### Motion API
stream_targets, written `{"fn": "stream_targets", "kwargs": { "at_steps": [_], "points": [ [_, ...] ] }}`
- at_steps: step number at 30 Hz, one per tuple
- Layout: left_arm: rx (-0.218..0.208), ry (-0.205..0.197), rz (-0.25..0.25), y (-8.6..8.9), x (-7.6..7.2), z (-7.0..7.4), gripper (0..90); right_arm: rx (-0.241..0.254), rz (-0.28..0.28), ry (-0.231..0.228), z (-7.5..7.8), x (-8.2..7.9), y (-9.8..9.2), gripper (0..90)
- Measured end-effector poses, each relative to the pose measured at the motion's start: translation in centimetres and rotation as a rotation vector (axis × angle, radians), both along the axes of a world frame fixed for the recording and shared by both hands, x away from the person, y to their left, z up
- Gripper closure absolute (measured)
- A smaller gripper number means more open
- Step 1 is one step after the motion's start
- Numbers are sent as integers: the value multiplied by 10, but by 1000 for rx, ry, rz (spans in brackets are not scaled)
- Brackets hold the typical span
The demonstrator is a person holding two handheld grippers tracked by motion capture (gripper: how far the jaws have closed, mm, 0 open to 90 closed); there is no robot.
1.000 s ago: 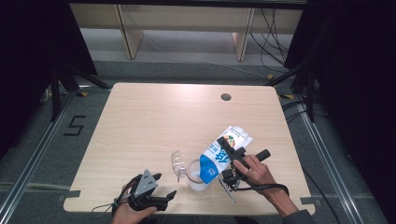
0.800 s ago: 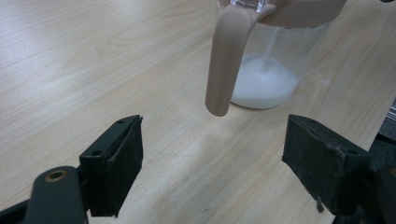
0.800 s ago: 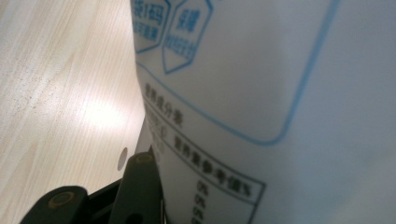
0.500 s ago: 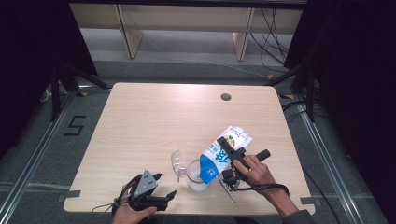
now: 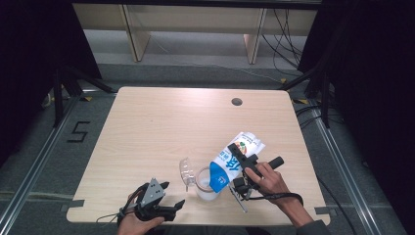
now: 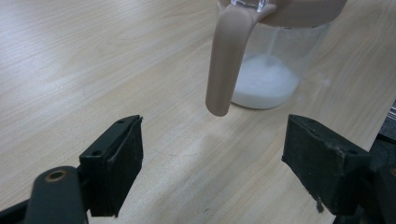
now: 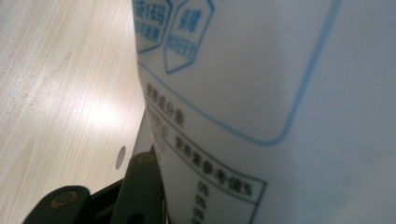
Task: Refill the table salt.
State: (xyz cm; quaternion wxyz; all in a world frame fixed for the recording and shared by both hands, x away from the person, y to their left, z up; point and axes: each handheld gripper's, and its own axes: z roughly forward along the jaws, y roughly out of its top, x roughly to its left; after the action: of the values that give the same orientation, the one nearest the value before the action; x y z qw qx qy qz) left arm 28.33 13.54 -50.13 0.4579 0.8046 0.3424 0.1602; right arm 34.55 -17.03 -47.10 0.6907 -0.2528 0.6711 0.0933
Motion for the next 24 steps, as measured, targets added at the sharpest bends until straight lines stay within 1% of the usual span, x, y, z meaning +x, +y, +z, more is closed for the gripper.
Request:
{"fn": "stream_targets", "kwargs": {
  "at_steps": [2, 3, 5, 6, 8, 9, 10, 11, 12, 14, 15, 16, 17, 18, 19, 23, 24],
  "points": [
    [0, 1, 0, 0, 0, 0, 197, 0, 0, 1, 0, 0, 0, 617],
    [7, 0, 0, 0, 0, 0, 197, 0, -11, 10, -1, 0, 0, 617],
    [7, -1, 0, 1, 0, 0, 198, 7, -16, 13, -2, -1, 0, 617],
    [7, 0, 0, 1, 0, 0, 198, 24, -14, 26, -3, 0, -1, 618],
    [7, -1, 0, 1, 0, 0, 197, 24, -14, 26, -3, 0, -1, 619],
    [6, -1, 0, 0, 0, 0, 197, -6, 1, 12, -1, 0, 1, 619],
    [2, 0, 0, 0, 0, 0, 197, 7, -4, 8, -1, 0, 0, 619],
    [1, 0, 1, 0, 0, 0, 197, 16, -10, 20, -3, 0, -1, 619],
    [1, 0, 1, 0, 0, 0, 197, 16, -10, 20, -3, 0, -1, 619],
    [2, -1, 0, 0, 0, 0, 197, -4, -1, -2, 0, 0, 0, 619],
    [5, -1, 1, 0, 0, 0, 197, -4, -2, -2, 0, 0, 0, 619],
    [7, -1, 1, 1, 0, 0, 197, 17, -13, 19, -3, 0, -1, 620],
    [6, 2, -1, 1, 0, 1, 197, -8, 0, -5, 0, 0, 0, 620],
    [1, -2, 0, 0, 0, 0, 197, -5, 5, -3, 0, 0, 0, 620],
    [1, -2, 0, 0, 0, 0, 197, 18, -16, 23, -3, 0, -1, 621],
    [5, 0, -1, 1, 0, 1, 197, 19, -24, 23, -3, -1, -1, 621],
    [7, 3, -2, 1, 0, 1, 198, -1, -8, 1, -1, 0, 0, 621]
  ]
}}
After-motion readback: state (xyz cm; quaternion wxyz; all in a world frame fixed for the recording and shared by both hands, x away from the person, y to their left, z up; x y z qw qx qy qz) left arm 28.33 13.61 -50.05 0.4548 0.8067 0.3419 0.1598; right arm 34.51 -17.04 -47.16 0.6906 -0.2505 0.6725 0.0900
